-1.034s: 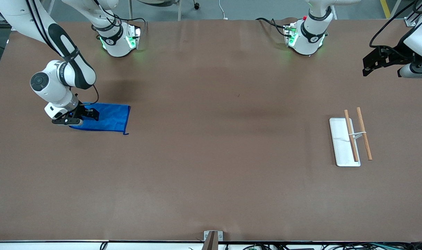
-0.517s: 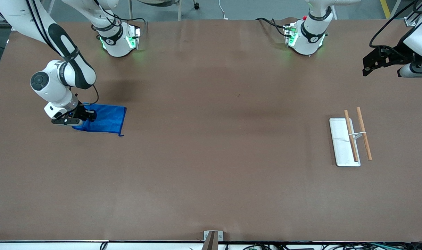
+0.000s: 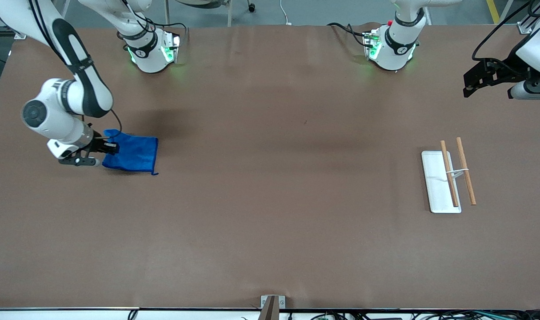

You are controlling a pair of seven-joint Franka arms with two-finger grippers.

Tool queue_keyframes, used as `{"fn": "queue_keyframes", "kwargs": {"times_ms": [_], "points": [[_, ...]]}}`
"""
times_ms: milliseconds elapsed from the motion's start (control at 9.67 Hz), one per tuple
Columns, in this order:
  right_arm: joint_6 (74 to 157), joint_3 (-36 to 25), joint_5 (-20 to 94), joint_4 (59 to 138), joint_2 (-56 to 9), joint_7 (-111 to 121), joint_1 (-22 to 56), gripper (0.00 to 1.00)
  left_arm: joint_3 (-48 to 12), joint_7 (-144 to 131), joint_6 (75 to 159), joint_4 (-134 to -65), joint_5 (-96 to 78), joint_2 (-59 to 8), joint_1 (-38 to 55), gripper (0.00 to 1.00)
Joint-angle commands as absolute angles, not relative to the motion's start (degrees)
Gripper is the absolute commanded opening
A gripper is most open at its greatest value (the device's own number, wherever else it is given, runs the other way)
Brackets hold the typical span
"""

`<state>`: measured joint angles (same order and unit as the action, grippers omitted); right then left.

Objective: Right arm passes towel to left arm to hang
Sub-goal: 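Lift the towel with the right gripper while the left gripper reaches over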

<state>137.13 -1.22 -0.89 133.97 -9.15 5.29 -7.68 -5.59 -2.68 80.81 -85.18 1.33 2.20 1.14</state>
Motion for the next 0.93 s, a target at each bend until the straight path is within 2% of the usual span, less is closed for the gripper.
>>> {"fn": "queue_keyframes", "kwargs": {"times_ms": [0, 103, 310, 517, 621, 828], "points": [[118.50, 0.60, -0.79, 120.93, -6.94, 4.22, -7.38, 0.00, -5.71, -2.46, 80.16, -84.99, 0.09, 0.79, 0.79, 1.00], [110.99, 2.70, -0.79, 113.72, -7.20, 3.87, -7.38, 0.00, -5.71, -2.46, 80.42, -84.99, -0.52, 0.79, 0.97, 1.00], [102.60, 8.40, -0.79, 103.59, -7.38, -1.90, -7.12, 0.00, -5.71, -2.37, 80.33, -85.34, -5.15, 0.18, 1.14, 1.00], [101.07, 16.83, -0.70, 98.02, -7.91, -11.38, -6.94, 0.00, -5.71, -2.46, 80.59, -85.43, -8.32, -2.35, 1.76, 1.00], [101.77, 20.70, 0.34, 96.61, -8.43, -15.17, -6.94, 0.00, -5.71, -3.59, 81.90, -86.04, -15.31, -3.59, 1.41, 1.00], [105.27, 26.08, 10.67, 92.47, -12.02, -18.98, -6.77, 0.00, -5.54, -3.60, 86.20, -90.15, -28.07, -3.78, 0.62, 1.00]]}}
